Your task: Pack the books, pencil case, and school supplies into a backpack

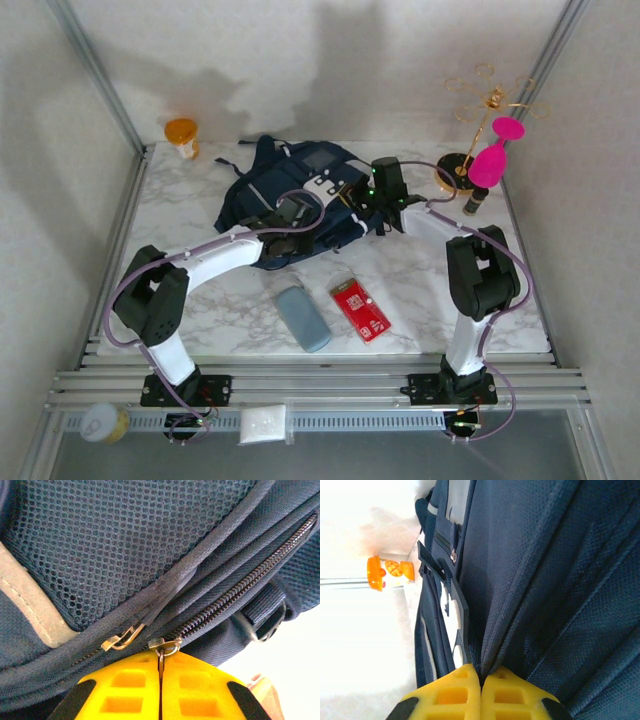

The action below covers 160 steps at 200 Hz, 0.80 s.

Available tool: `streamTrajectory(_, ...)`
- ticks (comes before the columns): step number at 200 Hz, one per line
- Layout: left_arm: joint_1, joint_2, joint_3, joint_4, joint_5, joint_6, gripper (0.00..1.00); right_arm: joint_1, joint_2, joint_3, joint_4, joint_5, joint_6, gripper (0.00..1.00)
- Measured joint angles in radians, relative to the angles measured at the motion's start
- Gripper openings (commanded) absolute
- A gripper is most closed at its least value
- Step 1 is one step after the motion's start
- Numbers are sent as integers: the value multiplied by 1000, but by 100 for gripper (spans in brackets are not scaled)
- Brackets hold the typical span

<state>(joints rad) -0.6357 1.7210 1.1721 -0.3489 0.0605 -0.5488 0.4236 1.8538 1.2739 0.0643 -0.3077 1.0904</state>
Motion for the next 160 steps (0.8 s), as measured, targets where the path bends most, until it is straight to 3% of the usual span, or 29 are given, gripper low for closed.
streamTrajectory(22, 5, 0, -11, 11, 10, -2, 0, 9, -17, -23, -9, 25, -35, 46)
streamTrajectory(48, 5, 0, -16, 37, 23, -13, 0, 13, -128, -145, -11, 47, -51, 59)
streamTrajectory(71, 5, -2, -39, 69, 36, -28, 0, 48, -194, -230, 8, 40, -40, 58)
streamTrajectory(98, 5, -3, -42, 85, 51, -39, 0, 118, -151, -249, 42, 7, -2, 59)
streamTrajectory(140, 4, -6, -42, 87, 57, -43, 0, 165, -23, -214, 116, -26, 73, 46)
streamTrajectory(160, 3, -6, -42, 88, 60, -43, 0, 166, 3, -194, 125, -16, 88, 34)
